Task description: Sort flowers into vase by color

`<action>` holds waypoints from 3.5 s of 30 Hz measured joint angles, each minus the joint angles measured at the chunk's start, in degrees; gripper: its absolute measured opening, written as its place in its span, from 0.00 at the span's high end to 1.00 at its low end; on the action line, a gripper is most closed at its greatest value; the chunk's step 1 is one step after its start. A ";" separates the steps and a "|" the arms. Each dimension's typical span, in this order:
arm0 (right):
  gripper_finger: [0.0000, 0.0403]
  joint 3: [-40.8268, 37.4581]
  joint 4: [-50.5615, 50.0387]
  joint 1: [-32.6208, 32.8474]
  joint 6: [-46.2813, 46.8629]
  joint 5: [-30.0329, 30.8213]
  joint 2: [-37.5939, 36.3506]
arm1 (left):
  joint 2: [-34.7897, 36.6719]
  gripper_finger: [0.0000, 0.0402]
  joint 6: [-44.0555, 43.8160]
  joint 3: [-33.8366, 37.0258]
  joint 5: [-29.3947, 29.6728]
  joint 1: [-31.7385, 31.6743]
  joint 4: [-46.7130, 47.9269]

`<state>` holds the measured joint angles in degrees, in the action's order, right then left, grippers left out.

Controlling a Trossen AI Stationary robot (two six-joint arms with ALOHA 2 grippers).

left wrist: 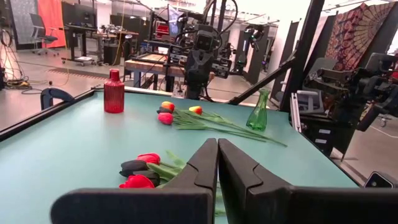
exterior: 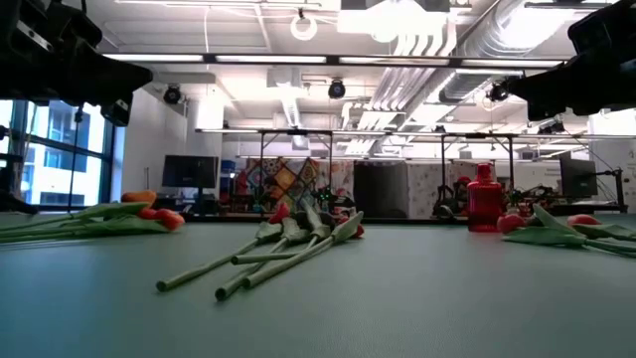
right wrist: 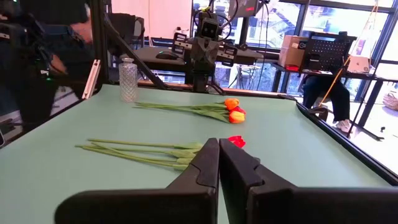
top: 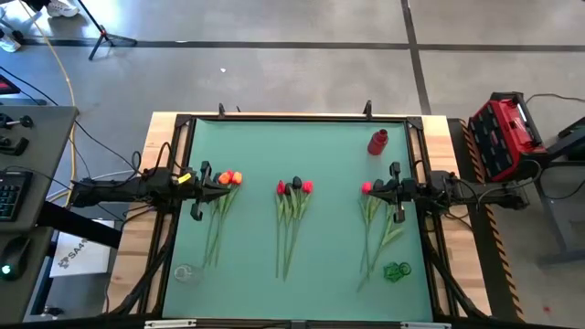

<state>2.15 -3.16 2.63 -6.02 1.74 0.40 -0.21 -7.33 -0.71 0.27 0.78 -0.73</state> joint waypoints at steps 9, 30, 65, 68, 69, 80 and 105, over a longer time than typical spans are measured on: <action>1.00 -0.01 0.00 -0.02 0.02 0.02 -0.02 | 0.00 1.00 0.00 0.02 0.00 0.02 0.02; 1.00 0.00 0.02 0.00 0.00 0.01 0.00 | 0.00 1.00 14.66 0.00 2.22 0.00 -3.97; 1.00 0.00 15.26 -0.47 -10.62 3.12 0.05 | 0.00 1.00 -24.08 0.00 14.39 0.00 -11.20; 1.00 -0.02 23.10 -0.57 -4.21 8.22 0.34 | -0.03 1.00 -25.21 -0.01 14.69 0.00 -14.21; 1.00 0.00 26.25 -0.57 -1.12 11.09 0.40 | -0.02 1.00 -25.97 -0.06 14.70 0.01 -14.69; 1.00 2.63 27.29 -0.76 35.97 34.35 0.65 | -4.83 1.00 -29.27 -3.34 11.91 0.04 -13.70; 1.00 25.26 15.09 -0.78 49.32 35.14 31.01 | -23.58 0.66 -31.04 -20.15 8.85 0.00 3.17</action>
<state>27.41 11.93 1.86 43.30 36.89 31.41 -23.79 -38.37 -20.86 9.12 0.78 2.44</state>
